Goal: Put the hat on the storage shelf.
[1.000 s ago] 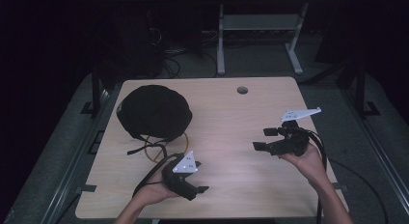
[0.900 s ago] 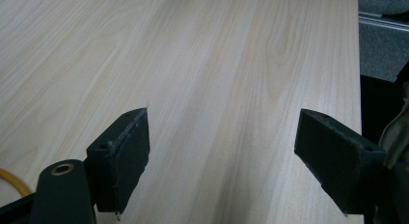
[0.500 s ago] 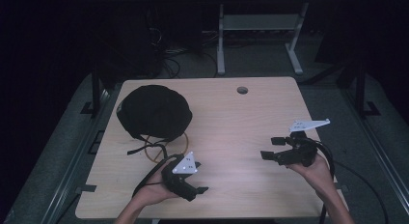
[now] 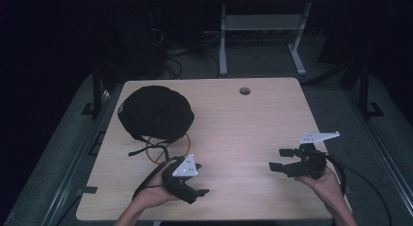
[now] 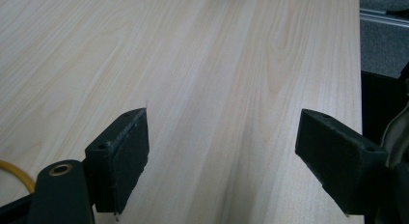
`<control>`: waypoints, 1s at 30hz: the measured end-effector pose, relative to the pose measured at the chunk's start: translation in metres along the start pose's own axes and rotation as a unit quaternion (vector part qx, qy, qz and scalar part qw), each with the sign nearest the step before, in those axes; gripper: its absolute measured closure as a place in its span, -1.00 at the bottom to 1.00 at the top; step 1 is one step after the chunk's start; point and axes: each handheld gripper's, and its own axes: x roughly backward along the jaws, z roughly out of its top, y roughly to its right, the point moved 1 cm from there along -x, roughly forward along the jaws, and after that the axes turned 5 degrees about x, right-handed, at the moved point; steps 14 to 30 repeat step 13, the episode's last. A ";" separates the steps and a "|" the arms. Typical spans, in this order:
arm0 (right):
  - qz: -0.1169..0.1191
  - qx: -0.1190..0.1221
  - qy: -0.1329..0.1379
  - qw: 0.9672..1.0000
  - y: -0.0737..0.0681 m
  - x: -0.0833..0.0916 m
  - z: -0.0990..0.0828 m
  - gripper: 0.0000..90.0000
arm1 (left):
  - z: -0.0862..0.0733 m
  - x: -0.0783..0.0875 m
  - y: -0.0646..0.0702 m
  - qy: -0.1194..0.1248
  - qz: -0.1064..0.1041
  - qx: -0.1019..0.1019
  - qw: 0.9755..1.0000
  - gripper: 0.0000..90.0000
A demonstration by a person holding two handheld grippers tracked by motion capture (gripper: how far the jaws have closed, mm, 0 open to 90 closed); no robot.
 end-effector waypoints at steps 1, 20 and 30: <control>0.004 -0.003 0.003 1.000 0.000 0.000 -0.002 -0.60 | 0.000 0.000 0.000 -0.003 0.000 -0.003 1.000 -0.57; -0.013 0.002 0.021 1.000 -0.020 0.011 -0.042 -0.61 | -0.002 0.000 0.003 -0.005 -0.004 -0.008 1.000 -0.58; -0.013 0.002 0.021 1.000 -0.020 0.011 -0.042 -0.61 | -0.002 0.000 0.003 -0.005 -0.004 -0.008 1.000 -0.58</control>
